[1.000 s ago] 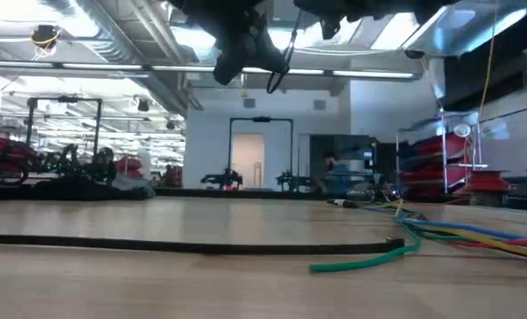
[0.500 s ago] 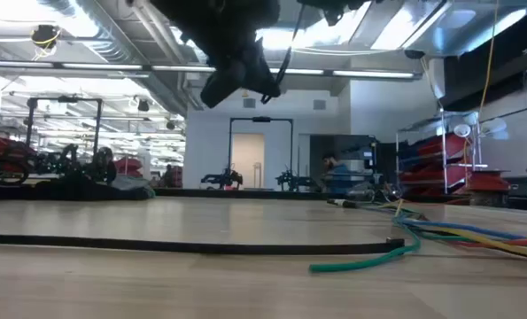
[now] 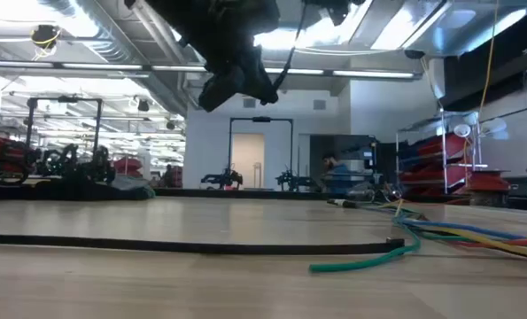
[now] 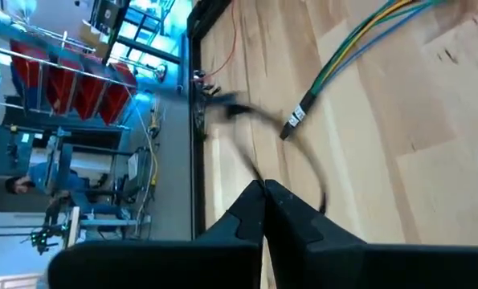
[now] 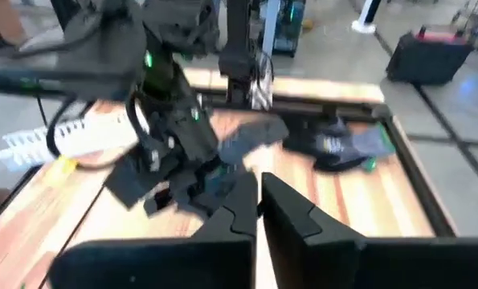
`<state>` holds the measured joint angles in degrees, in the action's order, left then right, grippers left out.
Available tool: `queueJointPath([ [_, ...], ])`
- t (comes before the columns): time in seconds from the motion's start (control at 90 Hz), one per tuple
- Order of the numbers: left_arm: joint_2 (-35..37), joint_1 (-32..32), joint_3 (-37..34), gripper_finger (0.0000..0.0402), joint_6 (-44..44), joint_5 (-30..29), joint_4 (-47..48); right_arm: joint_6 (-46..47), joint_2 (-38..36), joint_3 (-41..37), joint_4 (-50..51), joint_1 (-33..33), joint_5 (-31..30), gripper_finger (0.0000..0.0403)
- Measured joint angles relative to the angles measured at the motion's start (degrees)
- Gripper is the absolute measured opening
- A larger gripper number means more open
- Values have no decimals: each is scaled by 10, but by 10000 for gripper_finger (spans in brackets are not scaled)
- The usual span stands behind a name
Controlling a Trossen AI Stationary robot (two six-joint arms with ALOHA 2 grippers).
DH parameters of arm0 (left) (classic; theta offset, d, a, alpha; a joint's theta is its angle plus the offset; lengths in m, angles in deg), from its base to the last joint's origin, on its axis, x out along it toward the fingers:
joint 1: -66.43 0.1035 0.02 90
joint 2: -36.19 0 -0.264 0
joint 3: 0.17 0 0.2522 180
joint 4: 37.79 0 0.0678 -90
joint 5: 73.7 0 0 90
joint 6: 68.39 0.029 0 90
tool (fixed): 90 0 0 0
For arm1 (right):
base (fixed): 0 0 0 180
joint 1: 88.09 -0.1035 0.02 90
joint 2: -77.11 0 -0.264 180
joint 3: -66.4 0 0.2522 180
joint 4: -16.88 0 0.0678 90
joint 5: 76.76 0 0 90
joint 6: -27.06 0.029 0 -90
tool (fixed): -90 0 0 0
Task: Ziptie cables
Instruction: Wrap the top black zip tie on the colored cables
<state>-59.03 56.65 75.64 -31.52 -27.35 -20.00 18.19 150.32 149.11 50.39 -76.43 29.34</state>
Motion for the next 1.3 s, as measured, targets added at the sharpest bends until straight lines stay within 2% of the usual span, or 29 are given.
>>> queueJointPath([
  [0.211,3,1,0,0,-75,1,-2,-28,-24,103,316,0,-26,92],
  [0.367,3,1,0,0,-91,0,-9,20,-91,68,341,-1,-32,105],
  [0.5,3,0,0,0,-107,0,-15,53,-155,-35,278,-1,-62,105],
  [0.678,3,0,0,0,-99,0,-24,93,-201,-228,88,0,-73,105],
  [0.744,3,0,0,0,-98,0,-28,125,-197,-291,-2,0,-109,108],
  [0.833,4,2,0,0,-108,0,-35,161,-171,-352,-98,0,-192,118],
  [0.922,4,4,1,0,-116,0,-33,163,-141,-380,-125,2,-255,139],
  [0.978,4,5,1,0,-110,-1,-24,167,-117,-380,-131,10,-271,157],
  [1.167,4,3,1,0,-105,0,-25,176,-27,-380,-153,49,-256,223],
  [1.3,4,-1,1,0,-105,-1,-11,163,30,-380,-175,76,-233,253],
])
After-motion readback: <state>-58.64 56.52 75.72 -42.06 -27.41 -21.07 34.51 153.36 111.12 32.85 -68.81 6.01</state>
